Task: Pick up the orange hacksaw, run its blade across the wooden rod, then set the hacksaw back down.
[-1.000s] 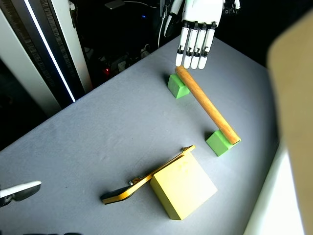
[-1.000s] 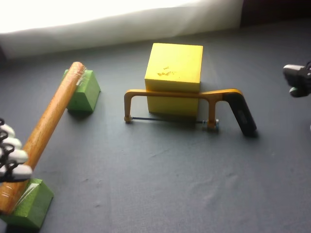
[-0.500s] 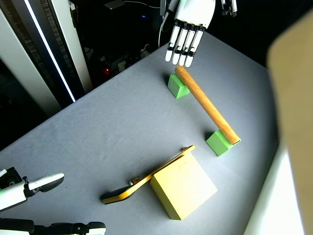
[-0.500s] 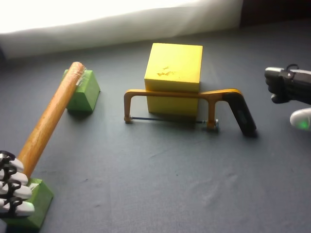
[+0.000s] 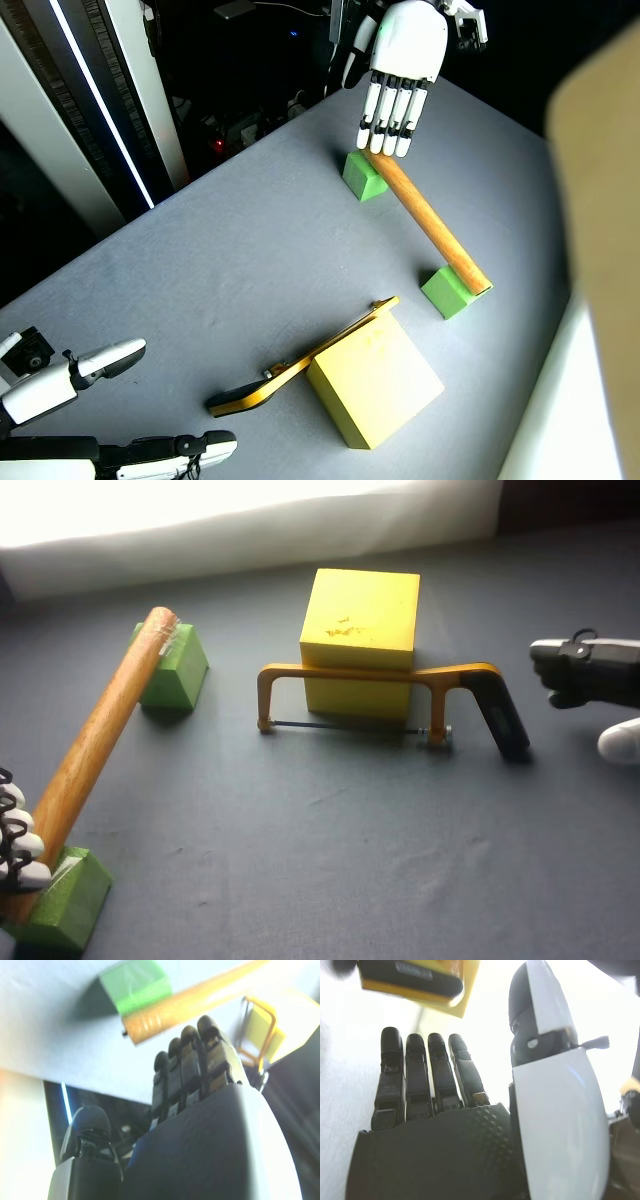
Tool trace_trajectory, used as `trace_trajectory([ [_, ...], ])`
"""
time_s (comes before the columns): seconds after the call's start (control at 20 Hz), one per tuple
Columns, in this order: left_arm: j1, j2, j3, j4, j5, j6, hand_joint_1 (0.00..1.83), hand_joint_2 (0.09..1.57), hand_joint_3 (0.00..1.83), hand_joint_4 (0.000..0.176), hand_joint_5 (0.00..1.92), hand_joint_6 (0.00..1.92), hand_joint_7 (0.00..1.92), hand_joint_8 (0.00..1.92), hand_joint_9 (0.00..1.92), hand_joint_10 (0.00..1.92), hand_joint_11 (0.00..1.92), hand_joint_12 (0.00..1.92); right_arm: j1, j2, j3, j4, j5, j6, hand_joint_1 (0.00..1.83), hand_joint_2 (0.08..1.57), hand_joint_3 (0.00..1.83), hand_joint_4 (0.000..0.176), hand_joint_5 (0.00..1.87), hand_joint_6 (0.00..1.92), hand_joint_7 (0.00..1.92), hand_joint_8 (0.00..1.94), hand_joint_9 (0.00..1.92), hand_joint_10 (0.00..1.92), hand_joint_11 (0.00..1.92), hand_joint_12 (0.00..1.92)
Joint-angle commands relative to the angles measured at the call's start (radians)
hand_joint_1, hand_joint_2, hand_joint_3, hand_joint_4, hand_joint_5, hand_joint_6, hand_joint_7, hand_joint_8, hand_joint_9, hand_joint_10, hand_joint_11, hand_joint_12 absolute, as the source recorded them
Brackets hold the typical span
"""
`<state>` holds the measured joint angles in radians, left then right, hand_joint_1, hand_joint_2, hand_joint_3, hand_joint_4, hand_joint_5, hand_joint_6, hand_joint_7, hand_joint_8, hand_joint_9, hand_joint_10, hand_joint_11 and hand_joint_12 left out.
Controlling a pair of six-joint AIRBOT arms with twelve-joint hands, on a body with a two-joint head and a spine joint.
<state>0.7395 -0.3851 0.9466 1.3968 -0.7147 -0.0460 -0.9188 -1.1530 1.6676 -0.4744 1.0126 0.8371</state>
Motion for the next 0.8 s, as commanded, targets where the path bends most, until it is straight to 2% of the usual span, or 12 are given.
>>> trace_trajectory([
  [0.0, -0.006, -0.002, 0.007, -0.046, -0.02, 0.002, 0.14, 1.28, 0.0, 0.0, 0.19, 0.0, 0.21, 0.0, 0.19, 0.0, 0.0, 0.44, 0.008, 0.005, 0.01, 0.047, 0.118, 0.012, 0.94, 0.99, 0.0, 0.0, 0.11, 0.0, 0.1, 0.0, 0.12, 0.0, 0.0, 0.65],
  [0.15, -0.006, -0.002, 0.006, -0.046, -0.023, 0.002, 0.14, 1.28, 0.0, 0.0, 0.19, 0.0, 0.2, 0.0, 0.18, 0.0, 0.0, 0.44, 0.007, 0.006, 0.016, 0.028, 0.118, -0.012, 0.95, 0.99, 0.0, 0.0, 0.11, 0.01, 0.11, 0.01, 0.14, 0.01, 0.0, 0.7],
  [0.3, -0.004, -0.005, 0.004, -0.046, -0.025, 0.002, 0.14, 1.28, 0.0, 0.0, 0.18, 0.0, 0.2, 0.0, 0.18, 0.0, 0.0, 0.39, 0.004, -0.003, 0.022, 0.028, 0.106, -0.037, 0.91, 1.01, 0.0, 0.0, 0.11, 0.0, 0.09, 0.0, 0.12, 0.0, 0.0, 0.6],
  [0.35, 0.0, -0.005, 0.004, -0.046, -0.029, 0.002, 0.12, 1.29, 0.0, 0.0, 0.18, 0.0, 0.2, 0.0, 0.18, 0.0, 0.0, 0.38, 0.006, -0.013, 0.035, 0.028, 0.1, -0.045, 0.88, 1.03, 0.01, 0.0, 0.1, 0.0, 0.09, 0.0, 0.12, 0.0, 0.0, 0.64],
  [0.6, 0.03, -0.008, 0.003, -0.046, -0.038, 0.004, 0.17, 1.28, 0.0, 0.0, 0.22, 0.01, 0.23, 0.0, 0.21, 0.0, 0.0, 0.43, 0.012, -0.054, 0.08, 0.028, 0.073, -0.091, 0.93, 1.0, 0.0, 0.0, 0.12, 0.0, 0.11, 0.0, 0.15, 0.0, 0.0, 0.73],
  [0.75, 0.039, -0.008, 0.006, -0.046, -0.039, 0.004, 0.12, 1.28, 0.0, 0.0, 0.19, 0.0, 0.21, 0.0, 0.2, 0.0, 0.0, 0.47, 0.036, -0.082, 0.105, 0.028, 0.04, -0.116, 0.89, 1.03, 0.0, 0.0, 0.11, 0.0, 0.1, 0.0, 0.15, 0.0, 0.0, 0.72],
])
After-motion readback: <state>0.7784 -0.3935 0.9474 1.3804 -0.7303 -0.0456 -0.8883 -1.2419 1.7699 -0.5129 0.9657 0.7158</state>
